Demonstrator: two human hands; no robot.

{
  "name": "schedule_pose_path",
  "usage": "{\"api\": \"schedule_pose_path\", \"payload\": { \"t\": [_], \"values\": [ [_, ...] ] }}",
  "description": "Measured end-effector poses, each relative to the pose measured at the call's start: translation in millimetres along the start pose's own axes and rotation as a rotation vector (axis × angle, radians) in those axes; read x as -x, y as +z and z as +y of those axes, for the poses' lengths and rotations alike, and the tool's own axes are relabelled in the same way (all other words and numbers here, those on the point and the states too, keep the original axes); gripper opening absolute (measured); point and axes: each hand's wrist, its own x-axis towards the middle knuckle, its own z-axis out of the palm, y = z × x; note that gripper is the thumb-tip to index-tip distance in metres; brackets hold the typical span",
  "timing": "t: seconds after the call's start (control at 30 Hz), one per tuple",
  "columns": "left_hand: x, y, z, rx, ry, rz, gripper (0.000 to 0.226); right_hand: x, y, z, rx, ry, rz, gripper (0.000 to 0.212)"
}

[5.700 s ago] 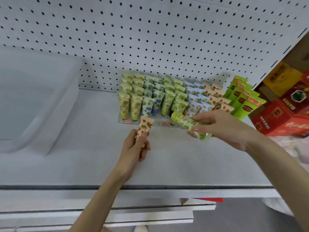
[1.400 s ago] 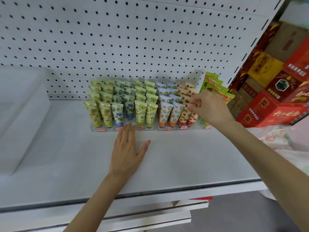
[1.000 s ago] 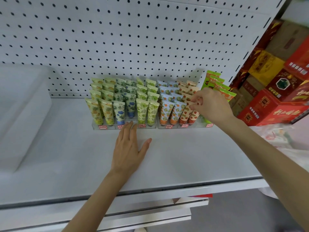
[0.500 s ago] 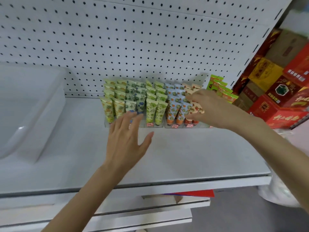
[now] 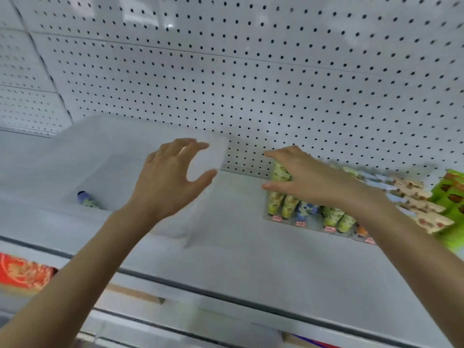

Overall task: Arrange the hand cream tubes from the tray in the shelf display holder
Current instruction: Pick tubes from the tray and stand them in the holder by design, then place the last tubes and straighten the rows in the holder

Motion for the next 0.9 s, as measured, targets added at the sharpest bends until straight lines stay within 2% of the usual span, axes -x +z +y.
{"api": "schedule_pose_path", "payload": {
  "t": [0.27, 0.53, 0.77, 0.9],
  "values": [
    [-3.4, -46.0, -156.4, -0.088, -0.077, -0.064, 0.071, -111.3, 32.8, -122.3, -0.069, -0.022, -0.039, 0.069],
    [-6.9, -73.9, -310.2, -0.086, -0.200, -0.132, 0.075, -207.6, 100.8, -233.1, -0.248, -0.047, -0.299, 0.061],
    [-1.7, -62.8, -360.8, 0.100, -0.251, -0.216, 0.066, -250.5, 160.7, -279.6, -0.403, 0.077, -0.563, 0.049],
    [-0.2, -57.1, -366.3, 0.329, -0.328, -0.194, 0.055, -257.7, 184.1, -293.2, -0.548, 0.132, -0.567, 0.044]
  ]
}}
